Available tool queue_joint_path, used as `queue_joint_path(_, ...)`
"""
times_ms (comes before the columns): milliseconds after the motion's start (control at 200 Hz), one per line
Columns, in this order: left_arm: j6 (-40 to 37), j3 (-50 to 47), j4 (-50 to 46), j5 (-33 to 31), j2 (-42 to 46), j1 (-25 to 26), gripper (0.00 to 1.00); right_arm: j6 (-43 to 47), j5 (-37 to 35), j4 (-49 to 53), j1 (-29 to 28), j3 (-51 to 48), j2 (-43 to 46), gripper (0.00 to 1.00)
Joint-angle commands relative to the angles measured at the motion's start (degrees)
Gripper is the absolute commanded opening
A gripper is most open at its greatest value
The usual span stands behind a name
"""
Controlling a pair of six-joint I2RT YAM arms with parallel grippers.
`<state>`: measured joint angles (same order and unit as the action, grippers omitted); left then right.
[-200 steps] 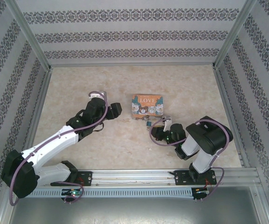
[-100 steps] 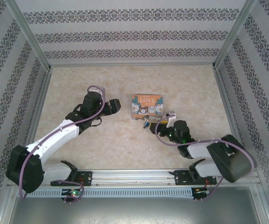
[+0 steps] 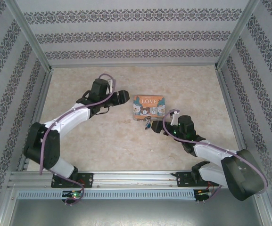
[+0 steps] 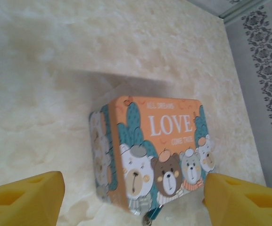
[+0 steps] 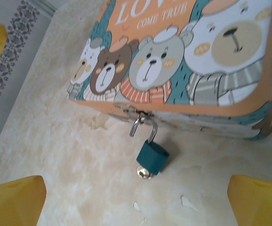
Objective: Unlock the padlock with the key
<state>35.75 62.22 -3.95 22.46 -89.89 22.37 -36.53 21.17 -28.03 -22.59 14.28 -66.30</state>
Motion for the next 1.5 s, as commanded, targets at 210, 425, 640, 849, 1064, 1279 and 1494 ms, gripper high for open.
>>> queue_joint_path(210,-3.06,11.25,-3.78,12.80,-14.65,-0.49,0.62,-1.16,6.53,-2.37,0.79,4.14,-6.65,0.98)
queue_joint_path(425,-3.05,13.45,-5.25,14.05,-20.16,-0.22,0.61,1.89,5.89,-3.39,1.57,7.97,-9.76,0.98)
queue_joint_path(640,-3.05,12.71,-6.04,14.91,-22.53,0.51,0.57,4.27,6.57,-5.67,2.97,10.38,-13.80,0.99)
queue_joint_path(849,-3.67,9.00,-6.59,14.64,-22.06,1.74,0.54,9.08,7.43,-6.19,3.09,12.54,-16.45,0.99)
queue_joint_path(1064,-2.10,3.27,-3.96,13.01,-19.64,3.06,0.51,12.46,7.86,-9.42,4.04,13.69,-19.22,0.98)
queue_joint_path(1279,-1.22,0.20,-3.43,12.13,-17.01,4.09,0.50,14.41,9.99,-12.07,5.05,15.49,-21.75,0.98)
queue_joint_path(1494,-1.64,1.54,-4.42,11.29,-14.07,4.12,0.51,13.52,11.09,-11.28,5.62,13.34,-19.97,0.96)
